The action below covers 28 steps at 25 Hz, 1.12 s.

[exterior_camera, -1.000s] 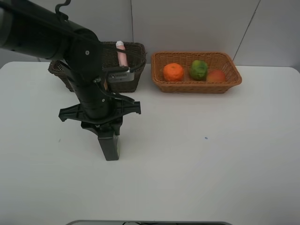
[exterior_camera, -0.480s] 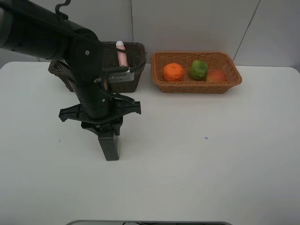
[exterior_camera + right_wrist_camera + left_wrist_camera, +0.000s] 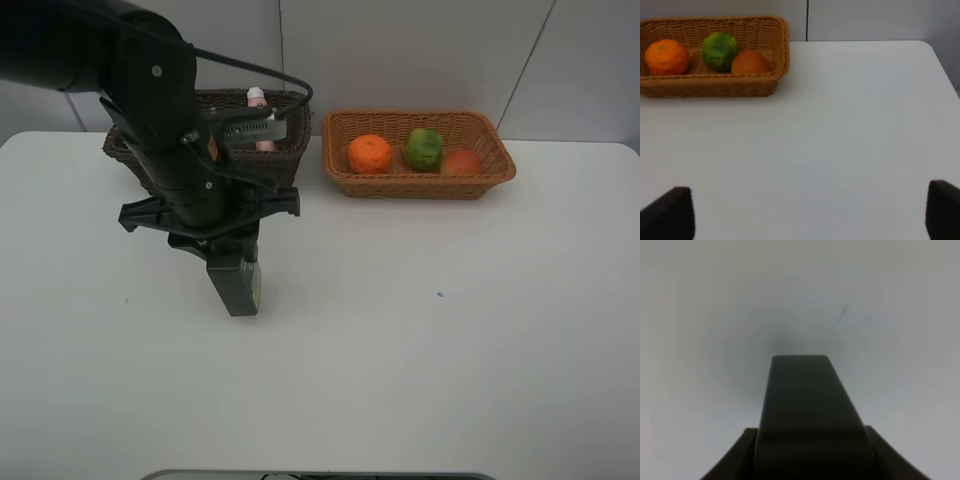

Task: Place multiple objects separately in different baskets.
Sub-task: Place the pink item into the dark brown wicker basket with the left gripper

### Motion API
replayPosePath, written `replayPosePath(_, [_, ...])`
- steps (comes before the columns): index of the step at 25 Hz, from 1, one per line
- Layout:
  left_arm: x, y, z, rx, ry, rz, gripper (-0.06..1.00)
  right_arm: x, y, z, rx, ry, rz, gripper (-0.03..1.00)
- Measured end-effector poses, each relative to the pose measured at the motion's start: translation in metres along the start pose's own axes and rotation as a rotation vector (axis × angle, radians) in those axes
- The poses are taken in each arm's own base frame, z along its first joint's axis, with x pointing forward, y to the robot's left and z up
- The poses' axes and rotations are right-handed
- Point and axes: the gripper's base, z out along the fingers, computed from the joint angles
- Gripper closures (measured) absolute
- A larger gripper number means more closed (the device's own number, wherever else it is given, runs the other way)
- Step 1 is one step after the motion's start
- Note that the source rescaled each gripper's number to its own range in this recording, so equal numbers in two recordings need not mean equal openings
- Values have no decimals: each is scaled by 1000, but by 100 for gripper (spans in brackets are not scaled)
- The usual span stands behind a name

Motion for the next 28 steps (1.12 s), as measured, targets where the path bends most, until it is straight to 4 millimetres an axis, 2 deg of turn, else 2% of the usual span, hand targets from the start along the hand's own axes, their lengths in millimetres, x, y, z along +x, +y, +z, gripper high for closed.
replayPosePath(6, [-34, 12, -39, -4, -142, 52, 45, 0, 0, 0, 0, 0, 0, 2])
replayPosePath(17, [-96, 27, -85, -3, -416, 150, 45, 0, 0, 0, 0, 0, 0, 2])
replayPosePath(20, [-110, 31, -82, -6, -472, 169, 45, 0, 0, 0, 0, 0, 0, 2])
replayPosePath(24, [-126, 36, -65, -27, -512, 197, 45, 0, 0, 0, 0, 0, 0, 2])
replayPosePath(28, [-136, 33, -49, -27, -562, 251, 45, 0, 0, 0, 0, 0, 0, 2])
